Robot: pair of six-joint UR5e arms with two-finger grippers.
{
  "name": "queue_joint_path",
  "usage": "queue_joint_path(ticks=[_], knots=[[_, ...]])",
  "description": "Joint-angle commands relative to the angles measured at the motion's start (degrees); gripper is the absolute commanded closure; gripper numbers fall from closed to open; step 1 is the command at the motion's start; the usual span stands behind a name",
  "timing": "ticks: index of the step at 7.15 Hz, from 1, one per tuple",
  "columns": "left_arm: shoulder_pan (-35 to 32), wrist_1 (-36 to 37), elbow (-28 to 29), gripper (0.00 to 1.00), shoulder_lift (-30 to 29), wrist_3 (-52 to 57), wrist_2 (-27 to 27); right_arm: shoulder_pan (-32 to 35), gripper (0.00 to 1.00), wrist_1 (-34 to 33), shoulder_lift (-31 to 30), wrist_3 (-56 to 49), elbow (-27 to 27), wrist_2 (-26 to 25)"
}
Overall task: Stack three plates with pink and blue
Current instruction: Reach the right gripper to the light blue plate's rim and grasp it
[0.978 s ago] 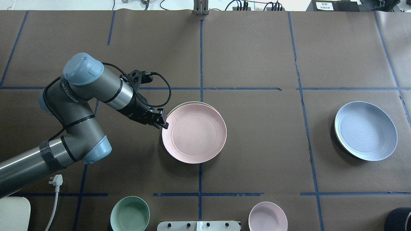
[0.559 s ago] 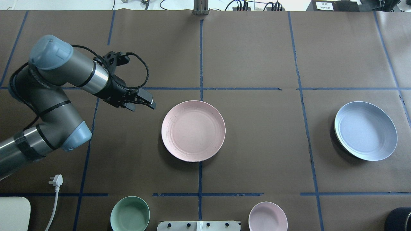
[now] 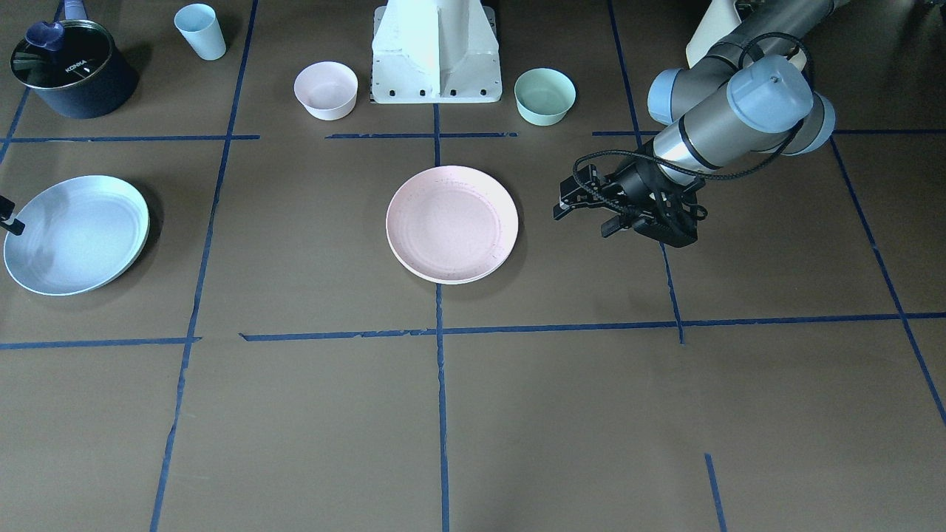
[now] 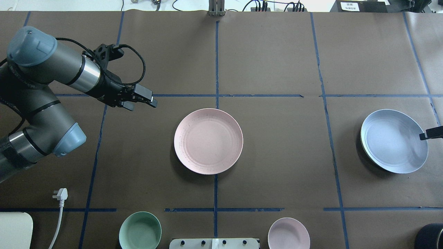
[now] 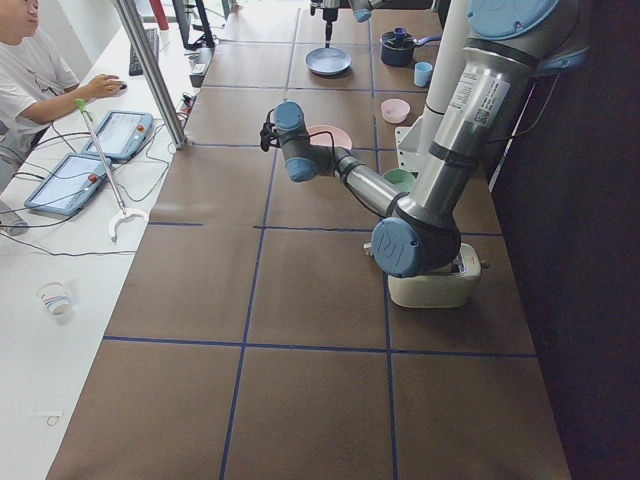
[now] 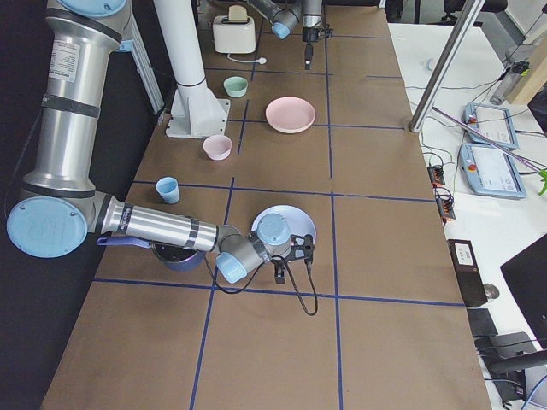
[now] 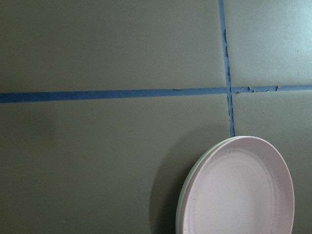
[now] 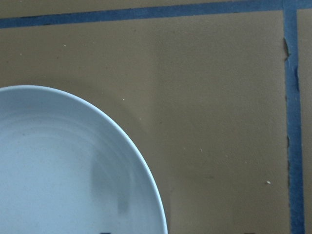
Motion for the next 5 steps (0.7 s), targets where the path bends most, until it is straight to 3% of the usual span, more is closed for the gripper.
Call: queue_joint_path(ticks=[1, 2, 5], knots=[[-0.02, -0.08, -0.13, 0.00, 0.04, -0.05, 0.00, -1.13, 0.77, 0.82, 1.42, 2.79, -1.31, -0.03], [-0.02, -0.17, -0.13, 0.00, 0.04, -0.05, 0.09, -1.21, 0.96, 0.99, 1.42, 2.27, -1.49, 0.06], [-0.11, -0.61, -0.57, 0.00, 0.04, -1.35, 0.00, -1.74, 1.00, 2.39, 3.43, 3.22, 0.95, 2.15]])
